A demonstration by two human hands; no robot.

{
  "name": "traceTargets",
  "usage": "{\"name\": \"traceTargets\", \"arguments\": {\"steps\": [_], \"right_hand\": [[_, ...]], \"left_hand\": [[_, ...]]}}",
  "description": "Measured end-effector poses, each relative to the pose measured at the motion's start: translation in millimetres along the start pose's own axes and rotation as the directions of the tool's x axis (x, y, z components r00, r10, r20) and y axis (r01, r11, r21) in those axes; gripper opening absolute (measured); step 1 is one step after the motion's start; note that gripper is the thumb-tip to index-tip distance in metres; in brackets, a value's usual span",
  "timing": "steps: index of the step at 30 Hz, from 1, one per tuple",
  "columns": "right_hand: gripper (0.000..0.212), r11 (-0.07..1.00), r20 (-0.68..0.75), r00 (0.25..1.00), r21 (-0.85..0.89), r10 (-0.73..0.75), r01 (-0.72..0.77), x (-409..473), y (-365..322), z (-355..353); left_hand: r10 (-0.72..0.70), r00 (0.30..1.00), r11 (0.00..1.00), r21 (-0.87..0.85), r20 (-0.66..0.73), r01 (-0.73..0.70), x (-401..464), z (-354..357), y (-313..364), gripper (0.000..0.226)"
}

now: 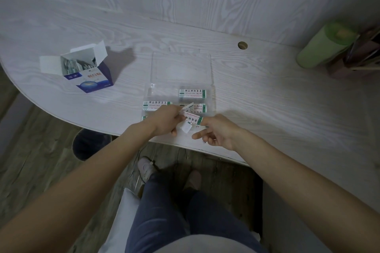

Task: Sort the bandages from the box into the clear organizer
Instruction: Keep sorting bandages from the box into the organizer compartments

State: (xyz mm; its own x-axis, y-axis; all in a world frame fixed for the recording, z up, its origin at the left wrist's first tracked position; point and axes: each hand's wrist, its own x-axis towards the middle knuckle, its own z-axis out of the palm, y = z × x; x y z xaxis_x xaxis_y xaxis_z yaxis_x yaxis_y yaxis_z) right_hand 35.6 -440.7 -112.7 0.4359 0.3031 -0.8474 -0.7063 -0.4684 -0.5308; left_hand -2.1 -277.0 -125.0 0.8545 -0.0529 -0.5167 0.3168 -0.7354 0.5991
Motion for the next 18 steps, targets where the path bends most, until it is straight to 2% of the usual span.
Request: {"name": "traceTargets", "arguments": {"steps": [8,11,13,15,18], "right_hand": [[0.025,1.000,0.012,1.000,-0.003,-0.016,0.016,-5.2,-6.1,-3.6],[0.019,1.000,0.020,0.999,0.001,-0.029,0.029,-13.1,-12.7,-10.6],[0.011,0.997,0.008,0.997,0.028,-0.071,0.070,-19.6,-21.1,-17.4],[0.008,0.989,-0.037,0.990,0.051,-0.135,0.136,-21.6,-31.1,-24.8],[0.012,0.974,-0.073,0.972,0.012,-0.224,0.226,-21.0,-44.8,-29.7]], "left_hand": [[-0.027,0.999,1.000,0.006,0.034,0.026,2.4,-0.5,4.4,0.022],[0.006,1.000,1.000,-0.025,-0.008,-0.006,-2.8,-6.4,7.6,0.025],[0.008,0.997,0.994,-0.111,-0.083,-0.017,-5.6,-12.2,8.7,0.023],[-0.024,0.989,0.955,-0.295,-0.147,-0.020,-6.6,-17.7,11.1,0.019],[-0.049,0.989,0.800,-0.599,-0.138,-0.044,-7.1,-24.4,19.8,0.015]]}}
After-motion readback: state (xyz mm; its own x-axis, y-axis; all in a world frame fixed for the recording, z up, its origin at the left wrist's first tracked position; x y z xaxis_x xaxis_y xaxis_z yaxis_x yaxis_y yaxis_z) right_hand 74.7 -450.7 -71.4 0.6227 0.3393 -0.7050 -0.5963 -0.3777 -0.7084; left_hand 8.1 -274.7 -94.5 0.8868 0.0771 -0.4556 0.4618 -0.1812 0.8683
